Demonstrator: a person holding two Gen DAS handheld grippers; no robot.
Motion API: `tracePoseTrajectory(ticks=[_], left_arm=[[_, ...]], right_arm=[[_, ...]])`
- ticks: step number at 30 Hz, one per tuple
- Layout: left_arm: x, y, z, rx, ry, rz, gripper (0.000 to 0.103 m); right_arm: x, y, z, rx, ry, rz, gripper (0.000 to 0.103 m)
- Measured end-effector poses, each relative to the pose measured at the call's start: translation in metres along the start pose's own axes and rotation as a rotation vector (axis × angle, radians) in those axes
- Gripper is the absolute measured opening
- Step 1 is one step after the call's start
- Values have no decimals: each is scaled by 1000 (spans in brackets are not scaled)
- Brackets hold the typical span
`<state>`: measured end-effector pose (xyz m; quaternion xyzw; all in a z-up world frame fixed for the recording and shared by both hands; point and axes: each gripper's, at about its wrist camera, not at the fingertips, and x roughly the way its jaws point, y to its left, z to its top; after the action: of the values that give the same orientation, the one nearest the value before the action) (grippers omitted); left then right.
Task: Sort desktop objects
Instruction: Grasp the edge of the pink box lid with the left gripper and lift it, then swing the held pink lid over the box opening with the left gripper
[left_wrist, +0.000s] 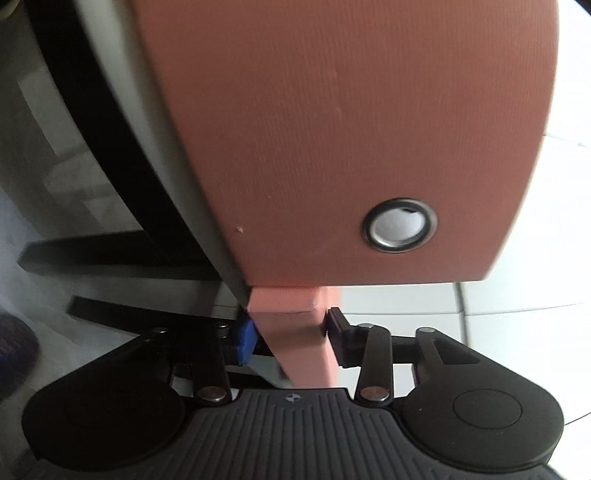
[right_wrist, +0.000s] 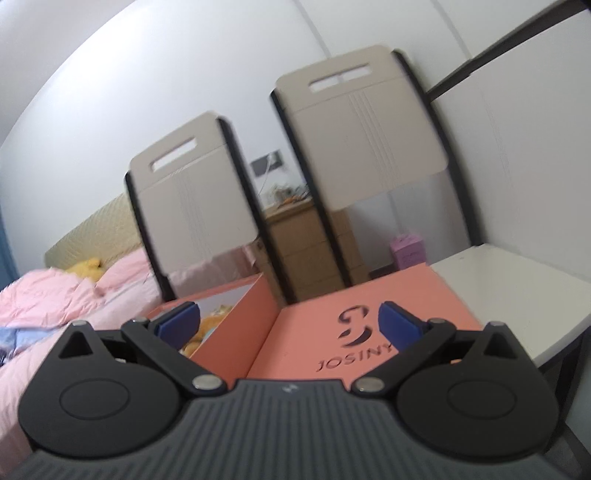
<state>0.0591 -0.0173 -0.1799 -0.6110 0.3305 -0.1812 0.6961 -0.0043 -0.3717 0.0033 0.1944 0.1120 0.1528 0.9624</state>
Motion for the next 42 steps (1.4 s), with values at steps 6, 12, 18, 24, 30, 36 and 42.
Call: tracePoseTrajectory(ticks=[6,12,18,24,30,36,42], left_arm=[[-21,4,-12,-1,-11,-11,42],[-63,13,-35,-29,-41,-12,42],[-83,12,-42,-26,-52,-6,43],[-57,31,-54,-44,-65,26,65],[-31,14,-50,-44,-38,-5,47],[-41,22,-66,-53,-33,-42,44],[-56,28,-79,-53,-35,-61,43]], right_arm=[[-4,-7,2,65,-10,15,103],[-12,-3,1,52,-17,24,103],[-23,-12,5,93,-57,19,103],[-32,-24,16,143,-85,38,103],[-33,-51,35,202,-40,72,103],[-16,-103,64,102,133,68,103],[26,-191,49,195,449,53,103]])
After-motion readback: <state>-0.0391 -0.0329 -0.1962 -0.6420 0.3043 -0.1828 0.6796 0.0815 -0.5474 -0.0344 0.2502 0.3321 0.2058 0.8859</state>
